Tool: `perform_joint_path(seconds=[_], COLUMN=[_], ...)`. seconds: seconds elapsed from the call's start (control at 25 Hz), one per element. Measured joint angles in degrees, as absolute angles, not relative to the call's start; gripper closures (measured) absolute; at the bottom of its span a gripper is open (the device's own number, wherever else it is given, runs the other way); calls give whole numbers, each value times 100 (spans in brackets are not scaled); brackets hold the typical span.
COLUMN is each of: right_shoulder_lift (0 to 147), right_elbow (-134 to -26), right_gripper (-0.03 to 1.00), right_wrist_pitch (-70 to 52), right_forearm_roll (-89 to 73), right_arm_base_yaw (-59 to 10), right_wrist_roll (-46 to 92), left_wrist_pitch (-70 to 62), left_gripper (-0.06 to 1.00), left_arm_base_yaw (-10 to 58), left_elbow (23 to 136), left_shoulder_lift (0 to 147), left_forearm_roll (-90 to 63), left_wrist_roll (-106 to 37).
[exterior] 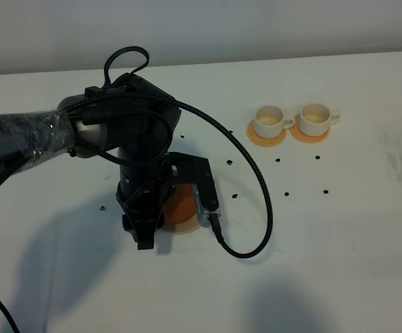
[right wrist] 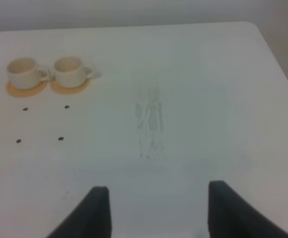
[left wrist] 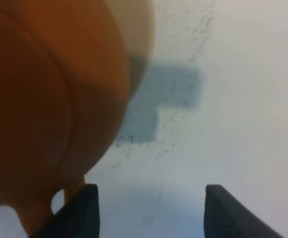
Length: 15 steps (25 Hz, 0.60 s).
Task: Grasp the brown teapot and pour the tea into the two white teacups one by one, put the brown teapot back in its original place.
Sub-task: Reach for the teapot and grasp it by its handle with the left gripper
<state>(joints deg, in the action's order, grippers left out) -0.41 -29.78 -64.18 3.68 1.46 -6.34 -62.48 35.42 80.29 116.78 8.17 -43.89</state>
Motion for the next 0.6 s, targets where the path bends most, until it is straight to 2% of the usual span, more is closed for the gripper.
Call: perform_joint_path(seconds=[0.28,0.6], right_shoulder_lift=[-41,-41], right_elbow=[-2978,-2978], right_gripper=[54,54], right_wrist_pitch=[-6418,-6418], right_forearm_roll=[368,364], right_arm_base_yaw=[146,146], right_wrist_roll=[-634,-634], left_wrist_pitch=[-6229,-5785], left_gripper=[46,46], left_arm_base_yaw=[3578,3644], left_elbow=[8029,7776], left_shoulder_lift=[11510,10311], left_forearm_roll=[596,508], left_wrist_roll=[-4509,-4272])
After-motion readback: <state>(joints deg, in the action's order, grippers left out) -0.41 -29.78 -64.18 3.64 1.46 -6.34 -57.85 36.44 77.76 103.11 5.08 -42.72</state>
